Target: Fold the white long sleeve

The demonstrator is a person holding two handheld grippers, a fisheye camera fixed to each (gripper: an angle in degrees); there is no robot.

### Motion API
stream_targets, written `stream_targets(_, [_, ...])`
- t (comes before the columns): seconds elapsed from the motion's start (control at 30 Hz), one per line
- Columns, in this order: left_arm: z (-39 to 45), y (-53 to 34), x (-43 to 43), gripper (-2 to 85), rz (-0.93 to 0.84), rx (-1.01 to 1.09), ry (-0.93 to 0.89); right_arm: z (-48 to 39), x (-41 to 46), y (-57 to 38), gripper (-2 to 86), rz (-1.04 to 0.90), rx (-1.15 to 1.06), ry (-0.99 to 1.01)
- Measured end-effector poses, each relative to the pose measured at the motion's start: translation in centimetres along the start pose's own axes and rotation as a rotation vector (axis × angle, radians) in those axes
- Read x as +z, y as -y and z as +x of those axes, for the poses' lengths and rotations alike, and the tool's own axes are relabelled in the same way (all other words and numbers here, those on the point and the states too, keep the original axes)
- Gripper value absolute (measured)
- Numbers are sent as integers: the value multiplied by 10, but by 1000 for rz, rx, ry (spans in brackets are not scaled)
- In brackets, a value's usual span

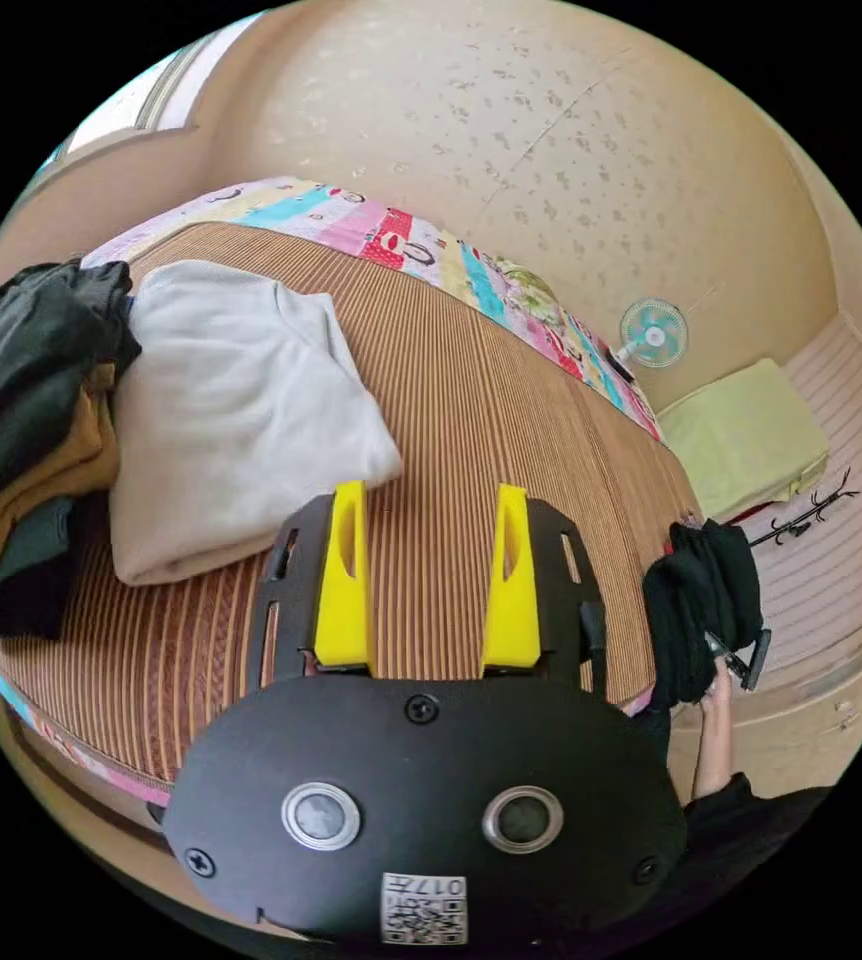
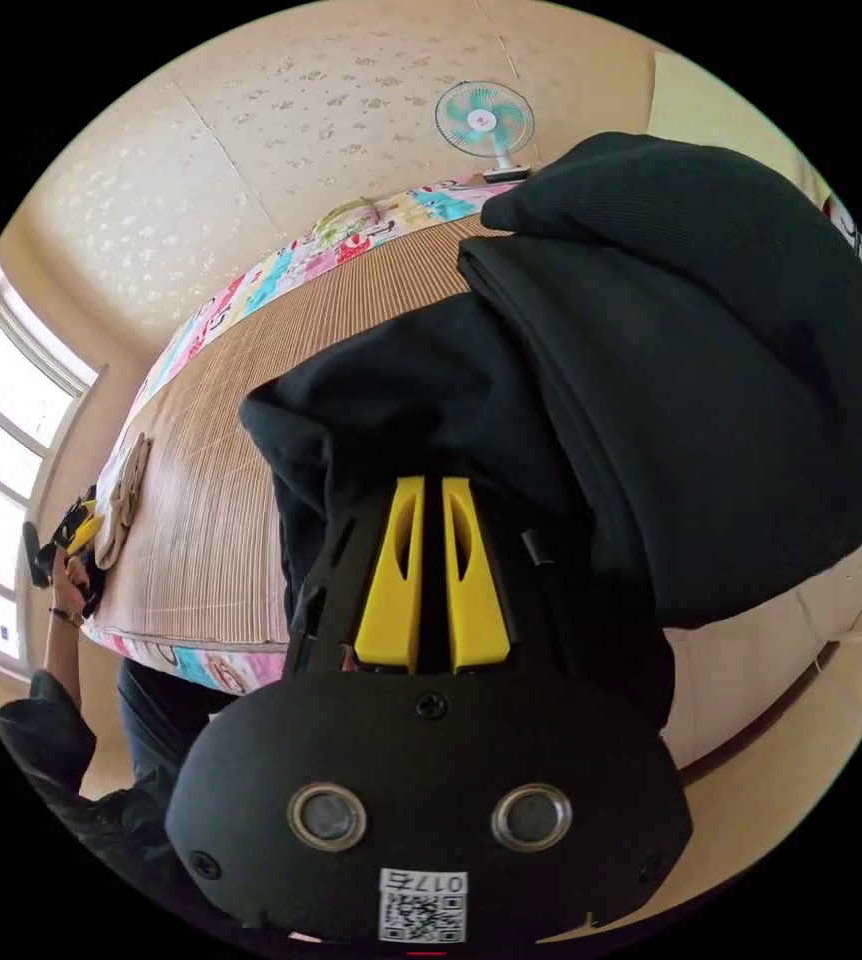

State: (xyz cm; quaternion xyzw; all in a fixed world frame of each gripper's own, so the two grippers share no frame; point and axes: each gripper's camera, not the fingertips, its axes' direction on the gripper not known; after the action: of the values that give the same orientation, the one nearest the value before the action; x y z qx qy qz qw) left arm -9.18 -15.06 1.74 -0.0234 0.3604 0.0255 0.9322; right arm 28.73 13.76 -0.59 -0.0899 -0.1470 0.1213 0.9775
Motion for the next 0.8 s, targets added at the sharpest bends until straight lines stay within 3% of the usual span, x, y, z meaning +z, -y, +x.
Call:
stream_targets(0.07, [-10, 21, 39, 143, -119, -39, 77, -5, -15, -26, 36, 18, 1, -41])
stream_targets(0.13, [-13, 16, 49, 101, -102, -116, 129, -6, -26, -45, 32, 45, 17, -31])
stream_targets(0.23, [-16, -6, 36, 44, -82, -235, -89, -1, -50, -68, 23, 59, 60, -31])
stream_targets(0.3, [2, -30, 12, 38, -47, -100, -165, 0, -69, -80, 17, 109, 63, -29])
stream_targets(0.37, [33, -81, -10, 37, -130, 104, -310, -5, -89, -90, 11, 185, 26, -36])
stream_targets(0.5, [45, -193, -39, 41, -235, 227, -569, -33, -94, -89, 14, 247, -114, -34])
stream_targets(0.6, [17, -265, -65, 51, -207, 88, -631, -70, -60, -77, 30, 170, -293, 172])
stream_targets(0.67, [-2, -291, -97, 66, -77, -4, -638, -102, -22, -73, 62, 59, -408, 370])
stream_targets(0.8, [16, -272, -128, 86, -72, 95, -508, -137, 32, -71, 90, -27, -476, 598])
